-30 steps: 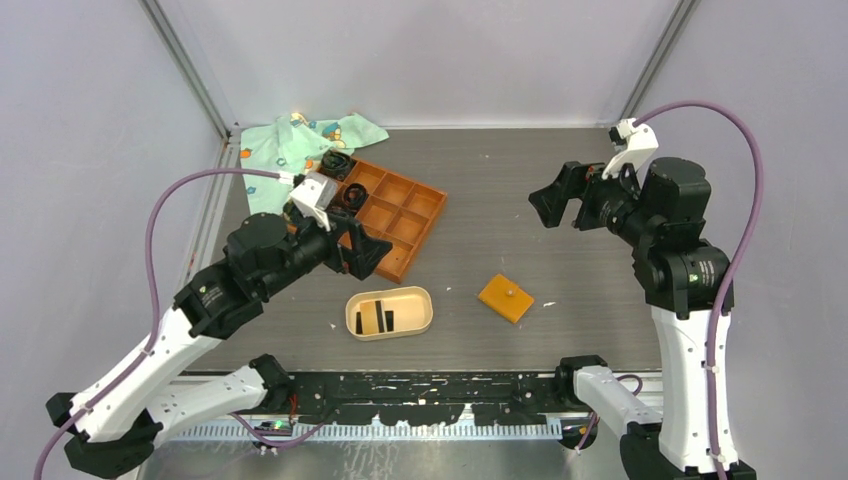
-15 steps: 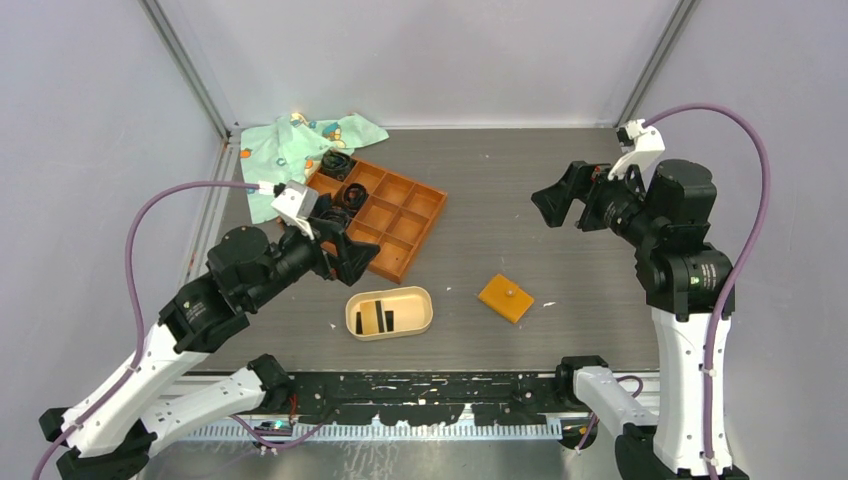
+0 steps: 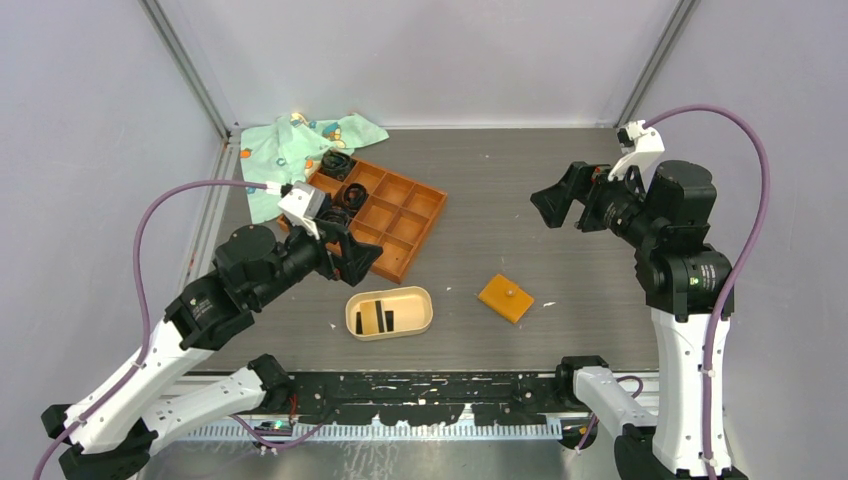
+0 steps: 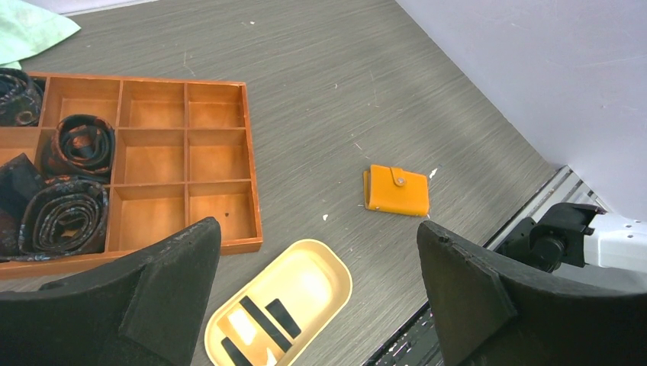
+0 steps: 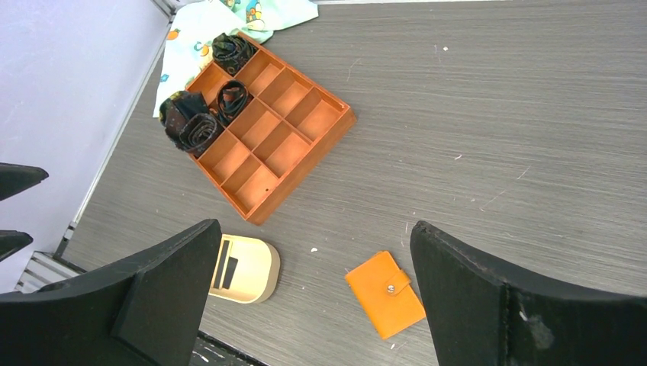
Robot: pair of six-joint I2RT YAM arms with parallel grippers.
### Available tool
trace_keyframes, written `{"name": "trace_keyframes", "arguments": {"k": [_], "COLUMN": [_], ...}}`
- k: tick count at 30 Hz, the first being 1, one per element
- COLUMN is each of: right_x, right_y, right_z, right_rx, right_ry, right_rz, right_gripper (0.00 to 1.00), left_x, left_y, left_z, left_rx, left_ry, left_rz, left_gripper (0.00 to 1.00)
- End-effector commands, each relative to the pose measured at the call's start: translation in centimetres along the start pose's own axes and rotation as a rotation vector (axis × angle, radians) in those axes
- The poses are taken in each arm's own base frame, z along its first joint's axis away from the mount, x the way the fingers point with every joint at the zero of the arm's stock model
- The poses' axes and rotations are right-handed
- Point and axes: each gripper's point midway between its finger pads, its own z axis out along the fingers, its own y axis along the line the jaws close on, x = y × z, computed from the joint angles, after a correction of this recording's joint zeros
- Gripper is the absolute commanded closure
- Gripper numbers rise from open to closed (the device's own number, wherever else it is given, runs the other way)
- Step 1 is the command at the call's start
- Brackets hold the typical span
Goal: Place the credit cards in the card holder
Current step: Reset both arms
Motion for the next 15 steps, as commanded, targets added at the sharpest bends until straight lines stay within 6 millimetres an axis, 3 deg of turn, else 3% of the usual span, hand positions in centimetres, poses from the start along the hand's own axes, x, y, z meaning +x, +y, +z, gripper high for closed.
{"name": "trace_keyframes", "arguments": {"k": [1, 15], "right_x": [-1.3, -1.09], "right_y": [0.59, 0.48], "right_z": [-0.4, -0.5], "right_rx": [-0.019, -0.017], "right_ry": [-0.062, -0.063], "right_rz": [-0.009, -0.028], "right_gripper": [0.01, 0.01], "left_x": [-0.94, -0.73], "left_y": [-0.34, -0.3], "left_z": [0.12, 0.12], "left_rx": [0.018, 0.018], "left_ry": [-0.038, -0.037], "left_rz": [0.012, 0.006], "left_gripper": [0.0, 0.0]}}
